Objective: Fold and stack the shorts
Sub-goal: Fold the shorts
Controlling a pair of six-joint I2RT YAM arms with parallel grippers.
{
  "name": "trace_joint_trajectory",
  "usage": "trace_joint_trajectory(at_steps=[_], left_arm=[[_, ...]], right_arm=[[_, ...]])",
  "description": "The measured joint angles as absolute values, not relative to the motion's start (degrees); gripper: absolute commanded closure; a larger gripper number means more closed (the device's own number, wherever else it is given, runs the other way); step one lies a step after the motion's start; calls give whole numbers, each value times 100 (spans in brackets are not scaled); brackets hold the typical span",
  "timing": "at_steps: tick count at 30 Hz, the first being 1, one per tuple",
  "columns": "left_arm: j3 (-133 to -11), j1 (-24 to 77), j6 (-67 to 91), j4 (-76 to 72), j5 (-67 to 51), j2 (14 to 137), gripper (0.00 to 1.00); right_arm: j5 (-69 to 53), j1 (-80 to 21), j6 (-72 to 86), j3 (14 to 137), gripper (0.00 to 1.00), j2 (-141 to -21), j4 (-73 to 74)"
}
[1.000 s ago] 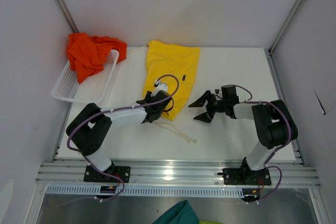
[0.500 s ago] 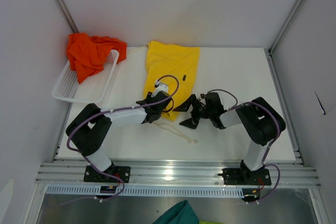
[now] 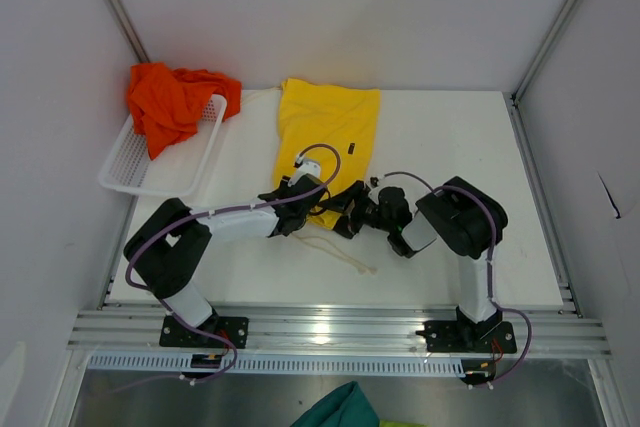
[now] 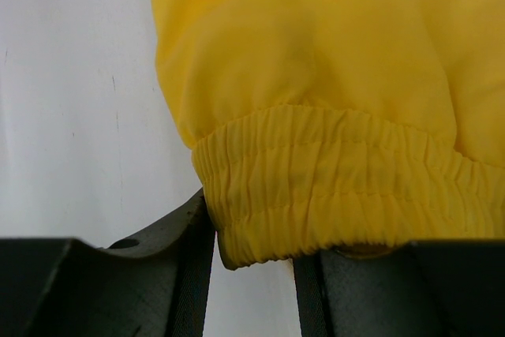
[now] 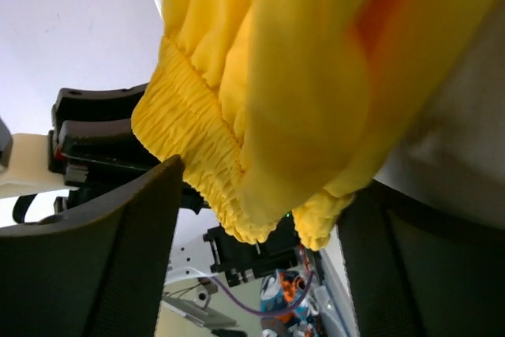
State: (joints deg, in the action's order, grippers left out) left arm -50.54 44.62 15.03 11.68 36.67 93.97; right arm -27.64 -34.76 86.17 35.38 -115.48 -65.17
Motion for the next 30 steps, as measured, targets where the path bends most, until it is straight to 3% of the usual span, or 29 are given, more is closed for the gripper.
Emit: trace_joint_trajectory(at_steps=[5, 16, 30], left_arm=[[-5035, 4466, 1500, 1166, 3667, 9395, 58], [-5033, 4497, 1498, 1098, 3607, 9391, 56], [-5074, 4534, 1347, 1044, 3498, 9105, 25]], right_arm=[[-2589, -3555, 8862, 3496, 100, -11745, -6460], [-2672, -3398, 9021, 3319, 100, -11671, -6521], [-3068, -3120, 8689, 3299, 100, -10857, -5203]])
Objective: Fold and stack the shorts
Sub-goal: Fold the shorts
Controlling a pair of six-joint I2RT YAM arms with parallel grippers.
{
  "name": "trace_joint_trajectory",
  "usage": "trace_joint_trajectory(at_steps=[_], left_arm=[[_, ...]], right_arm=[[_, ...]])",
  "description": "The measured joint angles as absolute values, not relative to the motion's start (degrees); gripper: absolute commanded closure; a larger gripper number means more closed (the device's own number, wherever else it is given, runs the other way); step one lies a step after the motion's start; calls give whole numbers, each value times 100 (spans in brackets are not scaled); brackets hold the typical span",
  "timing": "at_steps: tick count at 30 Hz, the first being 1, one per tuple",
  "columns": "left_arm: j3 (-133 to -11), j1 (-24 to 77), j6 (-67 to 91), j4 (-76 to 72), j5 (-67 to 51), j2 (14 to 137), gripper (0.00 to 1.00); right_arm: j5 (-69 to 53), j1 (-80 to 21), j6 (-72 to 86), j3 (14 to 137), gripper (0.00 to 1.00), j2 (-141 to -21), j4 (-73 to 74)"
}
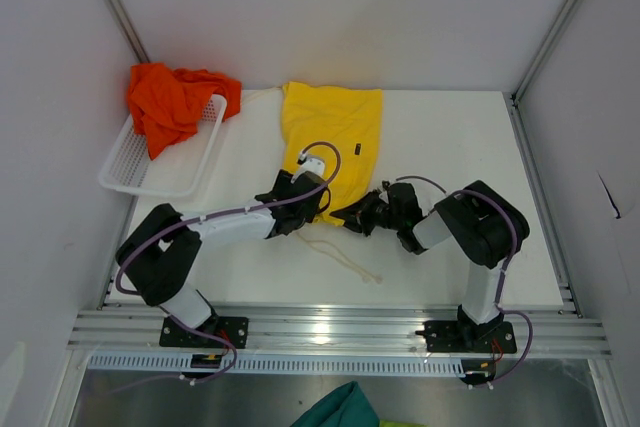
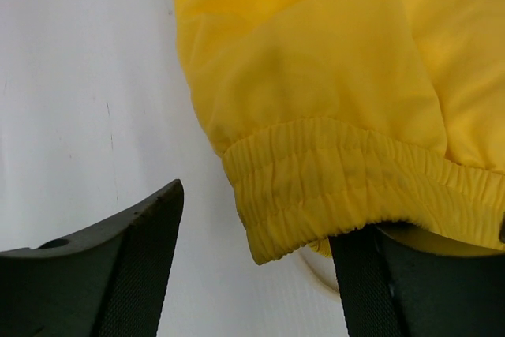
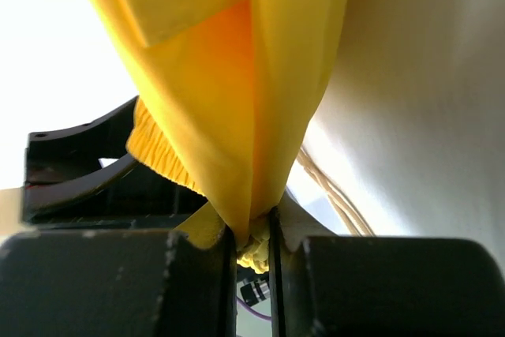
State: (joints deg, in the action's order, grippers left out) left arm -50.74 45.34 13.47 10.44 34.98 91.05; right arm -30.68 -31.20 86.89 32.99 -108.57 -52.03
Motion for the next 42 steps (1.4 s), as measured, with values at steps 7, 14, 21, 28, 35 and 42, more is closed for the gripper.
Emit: trace_joint_trajectory(at_steps=[7, 14, 21, 28, 35, 42], left_arm=[[-5341, 4525, 884, 917, 3232, 9109, 15], [-5446, 4521, 701, 751, 3170, 9354, 16], [-5647, 4477, 843, 873, 3789, 9789, 17], [-5572, 4344, 1323, 926, 3964, 9627, 17], [-5468, 4134, 2071, 1153, 3581, 9236, 18], [-5096, 3811, 3179, 1278, 2751, 8958, 20]], right_arm=[[-3205, -3092, 8687, 3310, 100, -10844, -5041], [-3345, -3022, 8698, 3312, 100, -10742, -4919], [-3358, -2980, 8630, 3332, 100, -10471, -4578], [-3420, -2840, 8353, 3328, 100, -10228, -4346], [-3769, -2547, 8088, 3201, 100, -10125, -4405], [-3962, -2394, 7797, 3111, 100, -9990, -4357]])
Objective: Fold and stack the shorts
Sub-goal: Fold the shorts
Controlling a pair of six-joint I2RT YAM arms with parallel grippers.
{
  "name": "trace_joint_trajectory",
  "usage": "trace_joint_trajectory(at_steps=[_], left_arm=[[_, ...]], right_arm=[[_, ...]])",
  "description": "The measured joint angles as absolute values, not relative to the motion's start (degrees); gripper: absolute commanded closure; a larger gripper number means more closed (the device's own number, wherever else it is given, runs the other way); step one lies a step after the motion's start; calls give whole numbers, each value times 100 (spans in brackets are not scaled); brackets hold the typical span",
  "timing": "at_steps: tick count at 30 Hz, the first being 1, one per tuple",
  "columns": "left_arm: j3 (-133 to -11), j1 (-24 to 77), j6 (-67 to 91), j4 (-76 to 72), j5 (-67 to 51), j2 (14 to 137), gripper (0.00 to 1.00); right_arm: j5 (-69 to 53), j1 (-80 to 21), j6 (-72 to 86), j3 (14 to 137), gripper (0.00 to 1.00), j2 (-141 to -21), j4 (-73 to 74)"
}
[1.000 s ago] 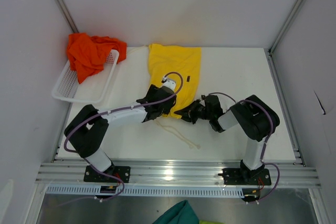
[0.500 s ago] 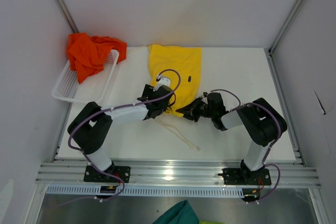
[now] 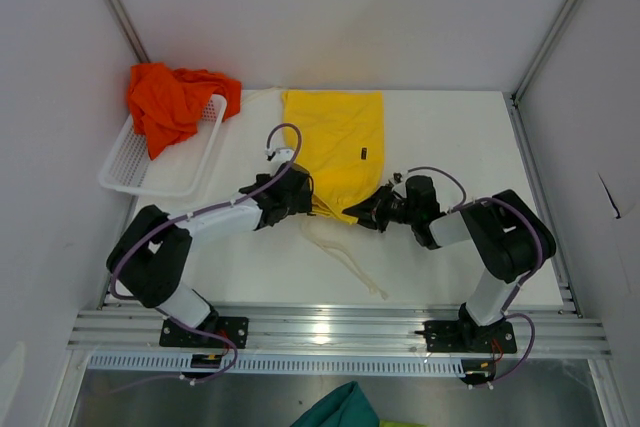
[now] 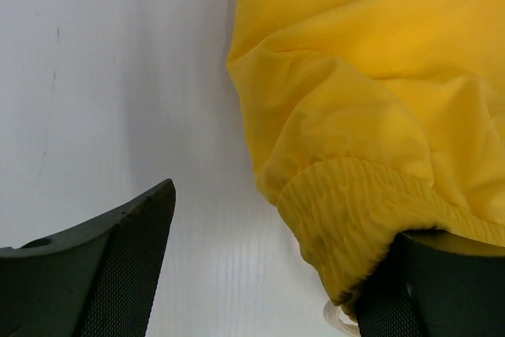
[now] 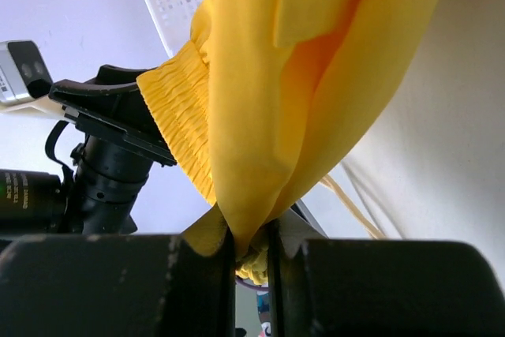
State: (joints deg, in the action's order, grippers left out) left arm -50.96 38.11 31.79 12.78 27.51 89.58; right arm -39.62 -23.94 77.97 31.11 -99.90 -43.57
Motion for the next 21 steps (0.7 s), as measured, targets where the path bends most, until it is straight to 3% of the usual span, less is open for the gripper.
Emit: trace_joint_trajectory(at_steps=[21], left_arm=[[-4348, 3507, 3959, 1048, 1798, 7872, 19]], right_arm=[[-4663, -2014, 7566, 2963, 100, -10077, -4724]])
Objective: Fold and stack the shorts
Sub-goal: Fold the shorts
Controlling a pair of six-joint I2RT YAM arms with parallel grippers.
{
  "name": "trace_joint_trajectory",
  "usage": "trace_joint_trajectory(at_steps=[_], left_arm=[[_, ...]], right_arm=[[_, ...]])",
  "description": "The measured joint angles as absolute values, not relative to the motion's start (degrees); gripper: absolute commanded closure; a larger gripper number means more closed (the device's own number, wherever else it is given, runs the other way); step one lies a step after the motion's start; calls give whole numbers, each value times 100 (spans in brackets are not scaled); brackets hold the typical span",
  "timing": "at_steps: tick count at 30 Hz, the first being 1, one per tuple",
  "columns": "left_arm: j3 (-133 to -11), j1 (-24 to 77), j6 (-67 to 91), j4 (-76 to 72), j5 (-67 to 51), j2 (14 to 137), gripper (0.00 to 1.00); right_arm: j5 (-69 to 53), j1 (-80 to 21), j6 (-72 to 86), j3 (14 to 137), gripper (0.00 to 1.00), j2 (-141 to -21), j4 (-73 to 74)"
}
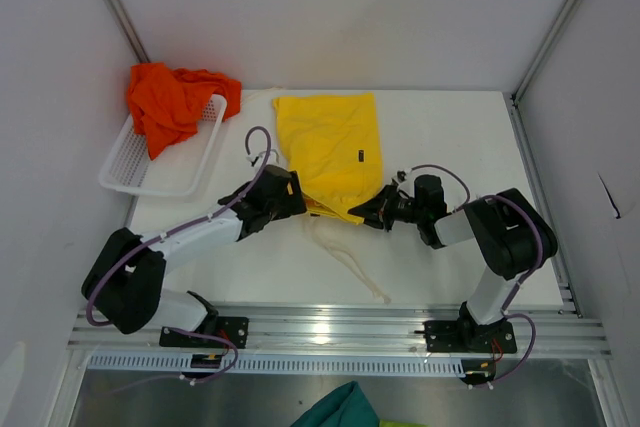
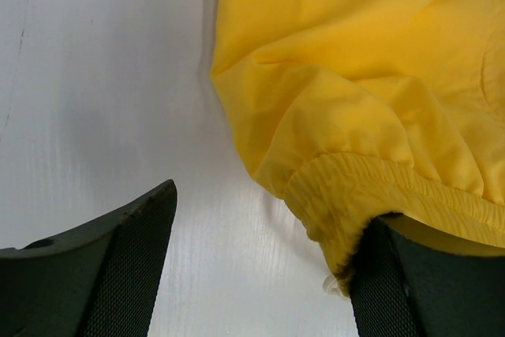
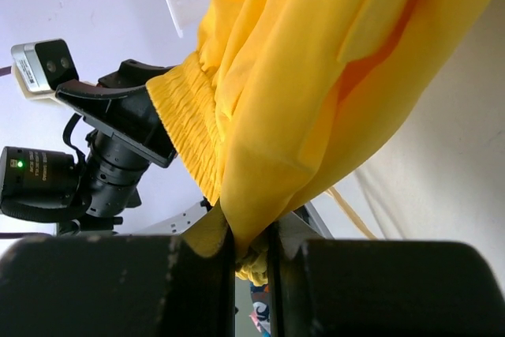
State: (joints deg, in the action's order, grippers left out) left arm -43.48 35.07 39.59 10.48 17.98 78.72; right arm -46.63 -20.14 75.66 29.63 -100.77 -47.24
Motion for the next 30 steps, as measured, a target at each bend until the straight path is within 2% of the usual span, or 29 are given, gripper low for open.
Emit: trace_joint_trajectory(at_steps=[24, 28, 30], left_arm=[[-4088, 3033, 4226, 1149, 1166, 7286, 15], [-3723, 2408, 3671, 1024, 1981, 6814, 7], [-3610, 2480, 3389, 937, 2154, 6637, 4]], right_arm=[[-4694, -1680, 6825, 3127, 100, -9684, -3671], [-4418, -1153, 6440, 3133, 100, -9767, -2853], [-4340, -1037, 6254, 3249, 100, -9883, -2493]])
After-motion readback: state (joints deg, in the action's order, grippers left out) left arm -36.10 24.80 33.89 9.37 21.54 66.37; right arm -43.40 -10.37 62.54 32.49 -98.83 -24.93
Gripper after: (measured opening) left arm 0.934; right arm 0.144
